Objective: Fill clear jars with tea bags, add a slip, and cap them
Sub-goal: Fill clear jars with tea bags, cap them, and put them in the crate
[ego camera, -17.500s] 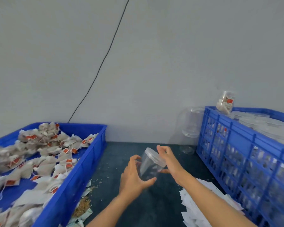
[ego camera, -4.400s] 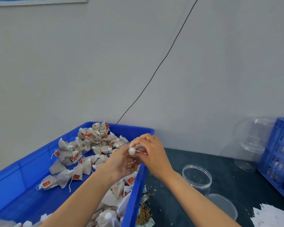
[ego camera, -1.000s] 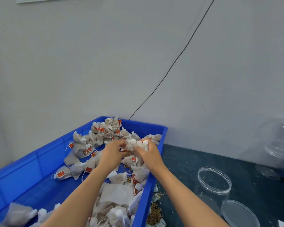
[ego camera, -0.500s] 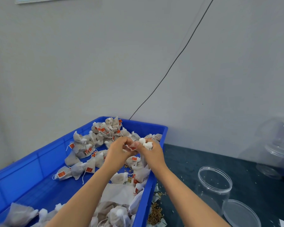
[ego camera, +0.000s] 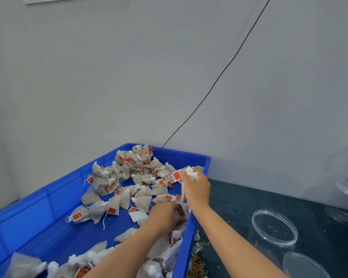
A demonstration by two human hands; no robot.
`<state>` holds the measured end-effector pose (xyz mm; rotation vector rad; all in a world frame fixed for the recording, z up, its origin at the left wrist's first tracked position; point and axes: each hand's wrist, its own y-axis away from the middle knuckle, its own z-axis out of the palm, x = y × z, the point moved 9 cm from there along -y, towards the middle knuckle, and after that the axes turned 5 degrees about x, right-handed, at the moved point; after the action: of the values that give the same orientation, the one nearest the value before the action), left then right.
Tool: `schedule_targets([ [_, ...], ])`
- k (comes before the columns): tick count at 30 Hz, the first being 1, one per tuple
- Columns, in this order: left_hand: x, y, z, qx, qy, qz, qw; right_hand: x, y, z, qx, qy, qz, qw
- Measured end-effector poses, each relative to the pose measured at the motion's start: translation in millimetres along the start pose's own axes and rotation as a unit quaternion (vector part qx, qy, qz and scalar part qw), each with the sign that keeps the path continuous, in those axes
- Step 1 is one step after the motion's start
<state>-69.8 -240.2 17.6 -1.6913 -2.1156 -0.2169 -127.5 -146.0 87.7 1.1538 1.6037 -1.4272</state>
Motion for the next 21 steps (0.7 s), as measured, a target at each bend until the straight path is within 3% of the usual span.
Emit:
schedule_targets([
  [3, -8.8, -0.3, -13.0, 0.036, 0.041, -0.028, 0.998, 1.7, -1.0, -0.3, 0.0, 0.014, 0.0, 1.0],
  [6, -25.6, 1.9, -28.7, 0.084, 0.192, -0.092, 0.974, 6.0, -0.1, -0.5, 0.0, -0.009, 0.025, 1.0],
  [8, -40.3, 4.6, -45.8, 0.141, 0.289, -0.146, 0.936, 9.1, -1.0, -1.8, -0.01, -0.066, 0.074, 0.995],
  [11, -56.9, 7.8, -65.6, 0.209, 0.445, -0.203, 0.847, 11.2, -0.6, -1.8, -0.077, -0.2, 0.167, 0.962],
  [13, -59.3, 7.8, -78.0, 0.236, 0.517, -0.212, 0.795, 11.3, 0.7, -0.2, -0.137, -0.216, 0.181, 0.95],
  [15, -56.7, 6.2, -87.0, 0.246, 0.543, -0.205, 0.776, 7.3, 4.8, 2.0, -0.182, -0.195, 0.15, 0.952],
  [18, -50.7, 4.9, -87.7, 0.223, 0.541, -0.199, 0.786, -3.5, 13.2, 8.4, -0.236, -0.172, 0.094, 0.952],
  [21, -42.3, 6.1, -98.9, 0.234, 0.385, -0.14, 0.882, -9.2, 19.2, 14.5, -0.267, -0.125, 0.045, 0.954],
])
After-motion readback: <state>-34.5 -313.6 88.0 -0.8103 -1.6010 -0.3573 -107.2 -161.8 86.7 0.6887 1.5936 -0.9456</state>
